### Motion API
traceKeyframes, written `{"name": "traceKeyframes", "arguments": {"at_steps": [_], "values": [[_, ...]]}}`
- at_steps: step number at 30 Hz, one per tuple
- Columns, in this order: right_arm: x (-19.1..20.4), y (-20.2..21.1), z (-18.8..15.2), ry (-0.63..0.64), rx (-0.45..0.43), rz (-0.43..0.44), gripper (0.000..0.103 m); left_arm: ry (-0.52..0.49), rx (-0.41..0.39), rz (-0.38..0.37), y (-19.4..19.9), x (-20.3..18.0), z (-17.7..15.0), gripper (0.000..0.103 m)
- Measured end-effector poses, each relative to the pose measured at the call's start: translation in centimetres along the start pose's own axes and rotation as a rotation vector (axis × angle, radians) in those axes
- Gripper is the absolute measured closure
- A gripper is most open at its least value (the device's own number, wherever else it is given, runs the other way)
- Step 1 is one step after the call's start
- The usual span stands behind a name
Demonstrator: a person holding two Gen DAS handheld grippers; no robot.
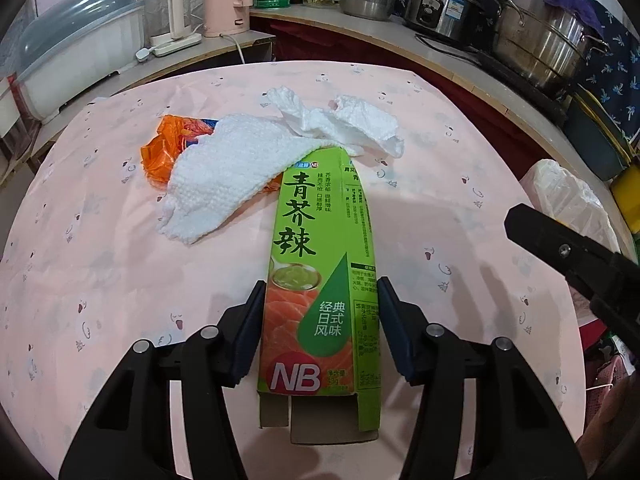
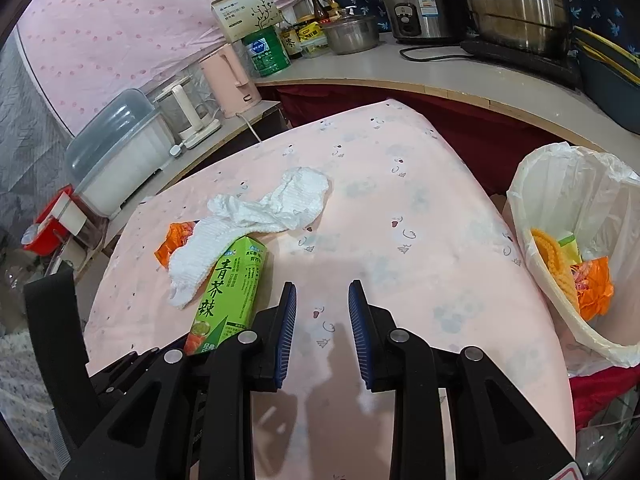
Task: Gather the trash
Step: 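Lower the left tool onto the green NB juice box and close it, then lift the juice box with the left tool while the right tool reaches toward the white paper towel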
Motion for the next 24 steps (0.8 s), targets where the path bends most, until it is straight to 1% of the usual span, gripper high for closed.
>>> {"name": "traceKeyframes", "arguments": {"at_steps": [6,11,19,24], "values": [[1.1,0.4,-0.2,0.015,-0.005,0.010,0.076,0.035,-0.030,0.001,2.6,1.0,0.0,0.051],[2.5,0.3,-0.4,0.034,-0.002,0.025,0.076,0.076,-0.059,0.015,4.7,2.7,0.0,0.052],[5.2,-1.0,-0.8,0.072,0.018,0.049,0.076,0.167,-0.103,0.056,7.4,7.2,0.1,0.052],[6.3,-2.7,-0.1,0.087,0.022,0.042,0.076,0.213,-0.121,0.102,8.0,10.4,0.3,0.052]]}}
Point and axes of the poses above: each gripper's, at about its wrist camera, not at the fingertips, and y roughly against the way its jaws point, x to its left, z to its top, the point moved 9 cm from there along -y, roughly the way its jaws point, and after that the axes turned 10 degrees about -y, right-handed, at the moved point
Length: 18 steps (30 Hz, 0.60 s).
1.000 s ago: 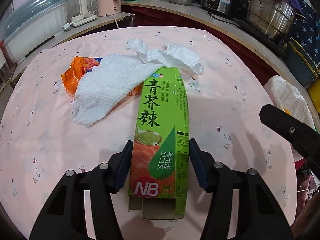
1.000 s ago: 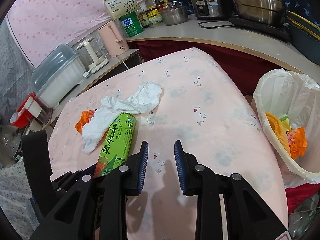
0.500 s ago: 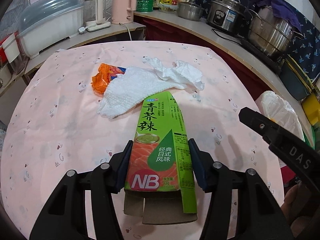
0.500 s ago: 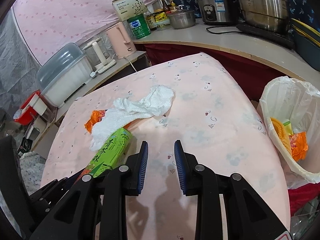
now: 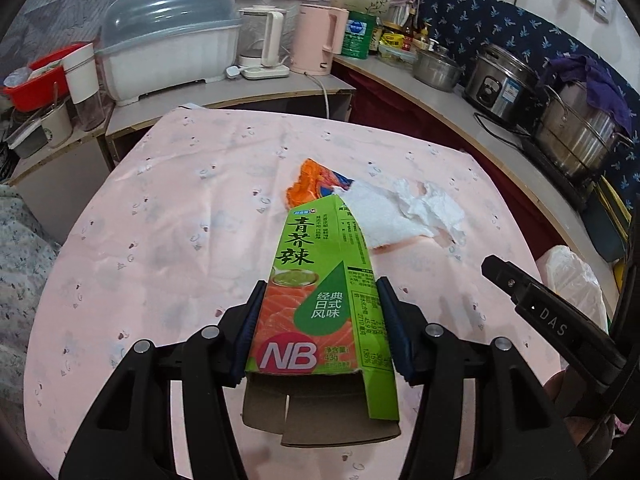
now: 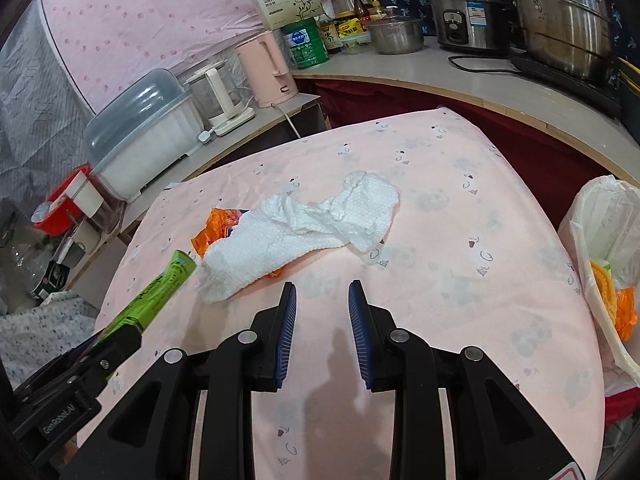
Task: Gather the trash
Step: 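Lift the juice box with the left tool while the right tool reaches toward the white paper towel, then grasp the white paper towel with the right tool while the left tool holds the juice box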
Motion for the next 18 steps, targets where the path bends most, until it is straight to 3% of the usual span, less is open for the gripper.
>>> {"name": "traceKeyframes", "arguments": {"at_steps": [6,15,18], "values": [[0.4,-2.9,1.7,0.013,0.007,-0.028,0.076,0.050,0.003,0.030,-1.1,2.9,0.8,0.052],[0.4,-7.7,3.3,0.045,0.040,-0.077,0.076,0.067,0.010,0.044,-2.8,4.4,1.8,0.052],[0.2,-9.0,3.6,0.058,0.046,-0.092,0.066,0.066,0.017,0.042,-3.5,4.4,2.0,0.052]]}}
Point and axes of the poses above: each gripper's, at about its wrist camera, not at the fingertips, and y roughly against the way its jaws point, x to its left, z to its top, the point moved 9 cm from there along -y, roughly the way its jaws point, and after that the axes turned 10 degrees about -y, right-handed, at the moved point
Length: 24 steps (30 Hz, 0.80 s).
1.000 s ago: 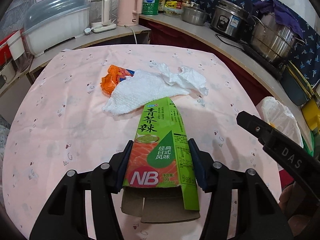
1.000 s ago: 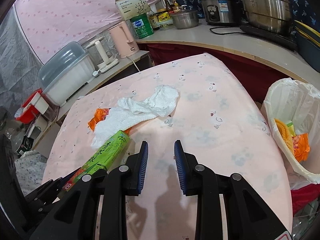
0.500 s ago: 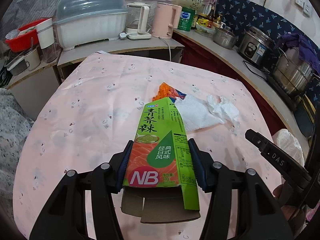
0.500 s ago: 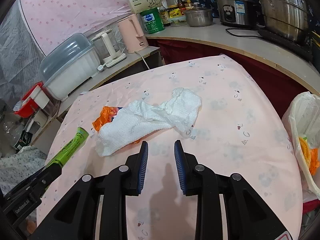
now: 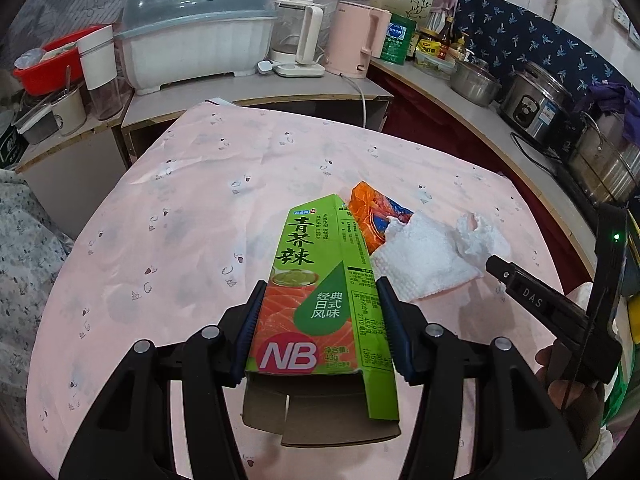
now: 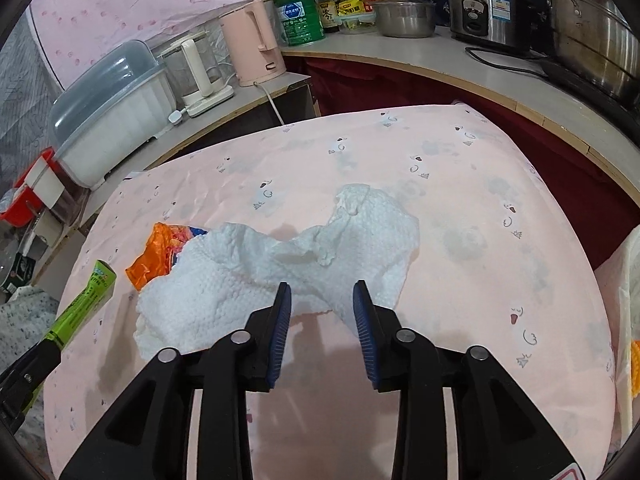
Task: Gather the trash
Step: 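Grasp the white paper towel with the right tool while the left tool holds the juice box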
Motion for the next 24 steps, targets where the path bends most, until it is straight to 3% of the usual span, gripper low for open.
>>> {"name": "traceKeyframes", "arguments": {"at_steps": [7,12,24], "values": [[-1.0,-2.0,-0.6,0.001,0.037,-0.011,0.069,-0.015,0.011,-0.008,-0.6,-0.8,0.0,0.052],[-1.7,-1.5,-1.3,0.000,0.048,-0.017,0.099,-0.028,0.011,-0.016,-0.3,-1.8,-0.1,0.052],[-4.3,5.9,-1.8,-0.083,-0.034,0.046,0.101,-0.076,-0.014,-0.047,2.7,-5.5,-0.8,0.052]]}}
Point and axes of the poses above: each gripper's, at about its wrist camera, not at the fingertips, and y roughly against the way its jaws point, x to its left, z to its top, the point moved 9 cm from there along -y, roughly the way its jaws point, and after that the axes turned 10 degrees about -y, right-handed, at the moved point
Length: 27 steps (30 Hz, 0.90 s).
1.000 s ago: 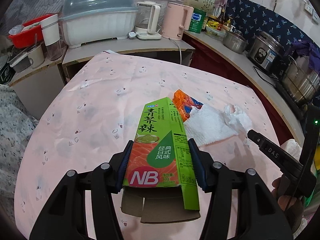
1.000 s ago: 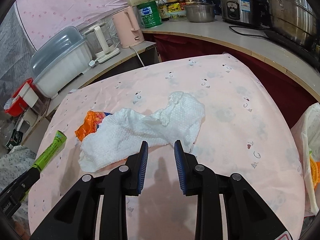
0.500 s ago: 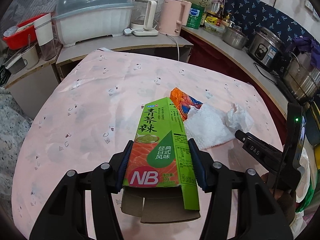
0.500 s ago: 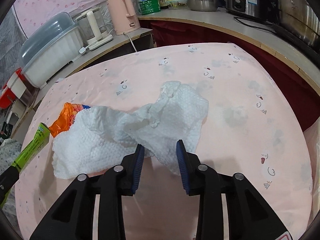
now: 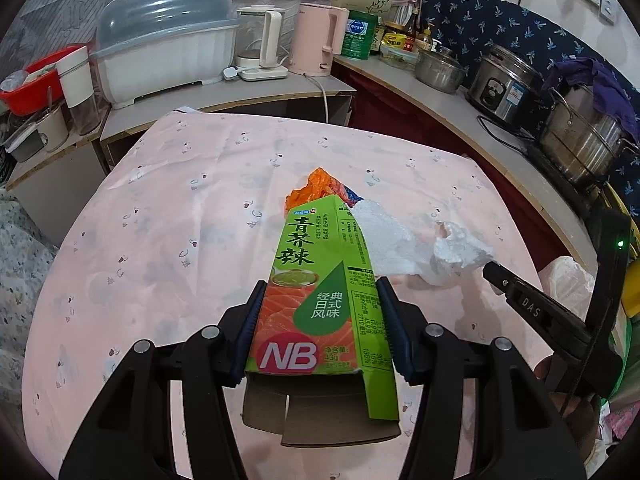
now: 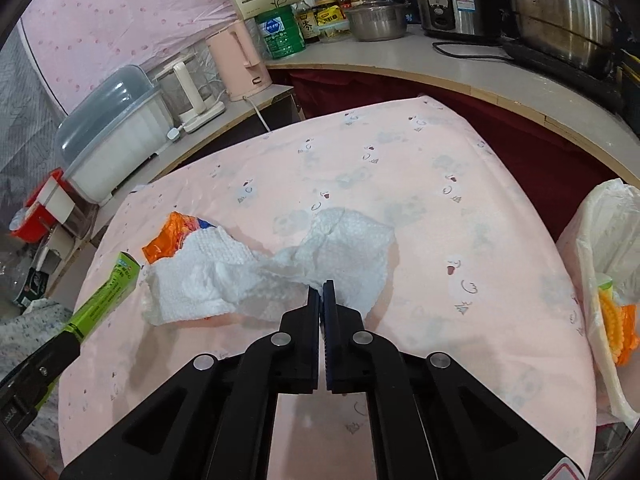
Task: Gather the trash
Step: 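Grasp the white paper towel with the right tool while the left tool holds the juice box, then carry the juice box and paper towel in both tools over the trash bin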
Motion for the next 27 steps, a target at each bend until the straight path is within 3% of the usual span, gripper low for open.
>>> {"name": "traceKeyframes", "arguments": {"at_steps": [14,27], "values": [[-3.3,9.0,1.5,-0.056,-0.131,0.029,0.101,-0.119,-0.048,-0.058,4.0,-7.8,-0.5,0.052],[-9.5,14.9,2.7,-0.127,-0.226,0.003,0.101,-0.260,-0.062,-0.124,5.2,-16.7,-0.8,0.052]]}}
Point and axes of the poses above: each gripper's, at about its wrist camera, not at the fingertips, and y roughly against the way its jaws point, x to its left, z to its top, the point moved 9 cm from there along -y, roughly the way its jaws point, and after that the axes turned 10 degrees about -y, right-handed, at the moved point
